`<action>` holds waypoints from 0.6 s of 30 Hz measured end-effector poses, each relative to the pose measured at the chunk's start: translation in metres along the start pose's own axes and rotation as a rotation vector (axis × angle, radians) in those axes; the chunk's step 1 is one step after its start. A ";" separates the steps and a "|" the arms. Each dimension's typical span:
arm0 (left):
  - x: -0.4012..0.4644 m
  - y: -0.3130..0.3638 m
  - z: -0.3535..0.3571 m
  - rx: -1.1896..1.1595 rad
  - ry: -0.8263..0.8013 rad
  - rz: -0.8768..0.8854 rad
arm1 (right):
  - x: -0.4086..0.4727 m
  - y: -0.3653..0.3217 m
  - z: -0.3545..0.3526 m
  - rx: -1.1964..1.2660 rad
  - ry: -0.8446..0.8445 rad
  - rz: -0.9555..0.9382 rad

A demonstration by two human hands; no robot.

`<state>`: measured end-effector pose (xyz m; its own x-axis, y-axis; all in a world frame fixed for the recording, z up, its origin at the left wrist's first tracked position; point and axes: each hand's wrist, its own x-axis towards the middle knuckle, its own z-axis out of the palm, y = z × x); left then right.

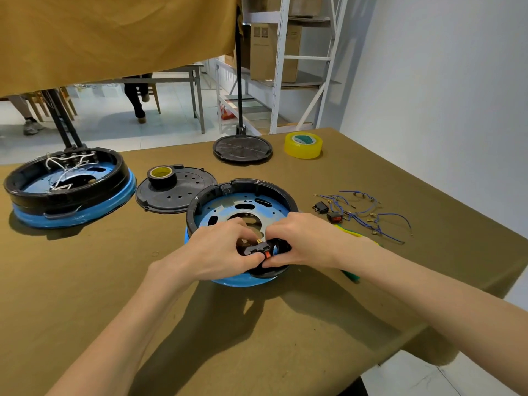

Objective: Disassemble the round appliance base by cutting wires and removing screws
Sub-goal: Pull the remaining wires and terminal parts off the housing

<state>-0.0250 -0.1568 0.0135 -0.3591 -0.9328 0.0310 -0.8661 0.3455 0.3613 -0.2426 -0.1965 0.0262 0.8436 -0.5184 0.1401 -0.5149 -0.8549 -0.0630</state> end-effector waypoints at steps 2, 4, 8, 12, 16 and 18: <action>0.000 0.000 0.000 -0.004 -0.020 -0.011 | 0.003 -0.003 0.000 -0.035 0.000 -0.027; 0.000 -0.002 -0.001 -0.015 -0.018 -0.010 | 0.003 -0.004 -0.001 -0.041 -0.003 -0.046; 0.000 -0.002 -0.001 -0.040 -0.022 -0.009 | 0.002 -0.002 -0.004 0.046 -0.046 -0.038; 0.000 -0.002 -0.003 -0.069 -0.014 -0.019 | 0.004 -0.001 -0.006 0.151 -0.088 -0.013; 0.001 -0.005 -0.008 -0.103 0.013 -0.031 | 0.010 0.003 -0.010 0.239 -0.097 0.019; 0.001 -0.004 -0.007 -0.090 0.012 -0.037 | 0.010 0.004 -0.010 0.289 -0.108 0.025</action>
<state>-0.0194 -0.1602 0.0185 -0.3230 -0.9460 0.0266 -0.8436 0.3005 0.4449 -0.2378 -0.2043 0.0367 0.8504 -0.5253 0.0300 -0.4843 -0.8037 -0.3456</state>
